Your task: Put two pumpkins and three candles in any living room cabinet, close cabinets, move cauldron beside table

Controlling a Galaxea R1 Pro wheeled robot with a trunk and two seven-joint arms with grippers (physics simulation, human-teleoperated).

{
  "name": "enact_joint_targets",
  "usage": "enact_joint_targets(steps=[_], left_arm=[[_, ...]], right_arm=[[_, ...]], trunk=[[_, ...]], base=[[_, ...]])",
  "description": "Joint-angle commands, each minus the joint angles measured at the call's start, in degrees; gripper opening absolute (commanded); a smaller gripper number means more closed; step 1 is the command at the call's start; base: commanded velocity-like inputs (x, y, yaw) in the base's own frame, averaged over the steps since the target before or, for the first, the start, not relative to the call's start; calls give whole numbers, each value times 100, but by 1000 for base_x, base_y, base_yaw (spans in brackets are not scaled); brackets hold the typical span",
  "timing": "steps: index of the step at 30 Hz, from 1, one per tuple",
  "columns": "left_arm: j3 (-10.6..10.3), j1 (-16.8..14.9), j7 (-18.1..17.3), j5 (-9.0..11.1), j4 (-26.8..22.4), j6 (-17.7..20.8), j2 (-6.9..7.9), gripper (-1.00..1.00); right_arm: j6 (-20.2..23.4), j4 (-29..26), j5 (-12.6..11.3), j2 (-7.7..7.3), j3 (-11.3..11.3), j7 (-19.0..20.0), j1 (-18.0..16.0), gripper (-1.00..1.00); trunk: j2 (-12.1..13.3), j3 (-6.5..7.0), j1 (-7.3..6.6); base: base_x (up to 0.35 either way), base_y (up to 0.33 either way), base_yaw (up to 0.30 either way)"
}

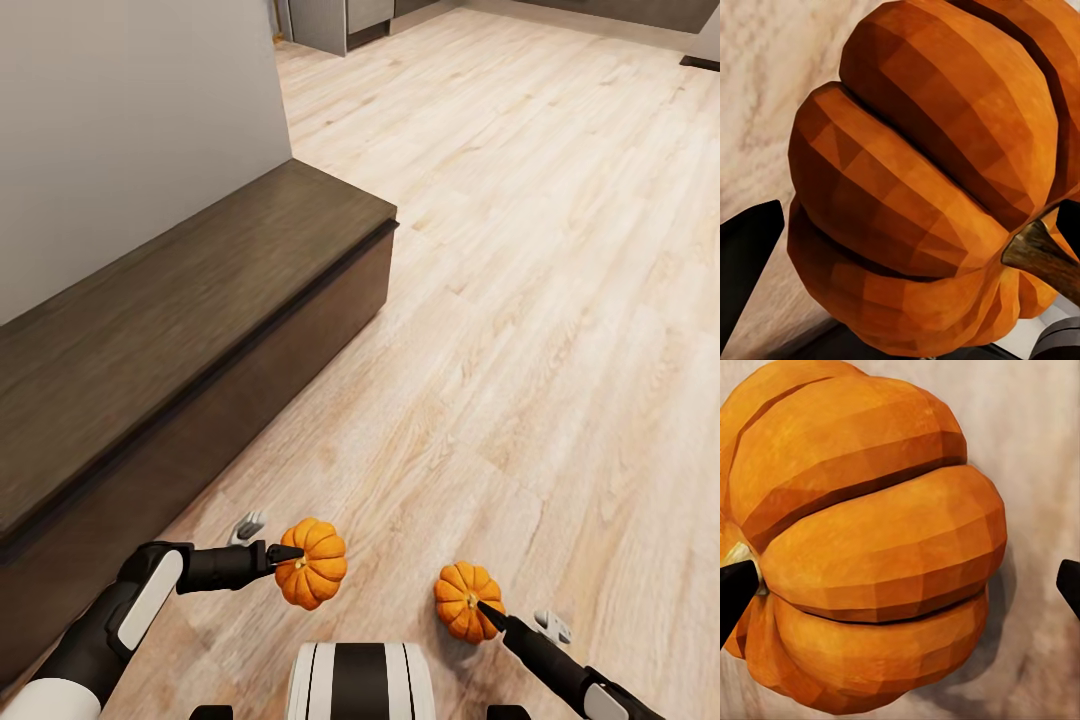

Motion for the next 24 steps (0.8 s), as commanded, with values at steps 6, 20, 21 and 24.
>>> enact_joint_targets(steps=[6,20,21,24], left_arm=[[-12,-4,-23,-12,1,14,2,-100],[-8,-4,-23,-11,1,14,2,-100],[-9,-4,-23,-12,1,14,2,-100],[-8,-4,-23,-12,1,14,2,-100]], right_arm=[[10,14,-33,-5,62,-148,-5,100],[10,13,-32,-3,66,-147,-5,-100],[10,12,-32,-3,66,-147,-5,-100],[10,14,-31,-2,66,-146,-5,-100]], trunk=[[-1,-3,0],[-1,-3,0],[-1,-3,0],[-1,-3,0]], base=[[0,0,0],[30,35,0],[13,14,0],[5,5,0]])
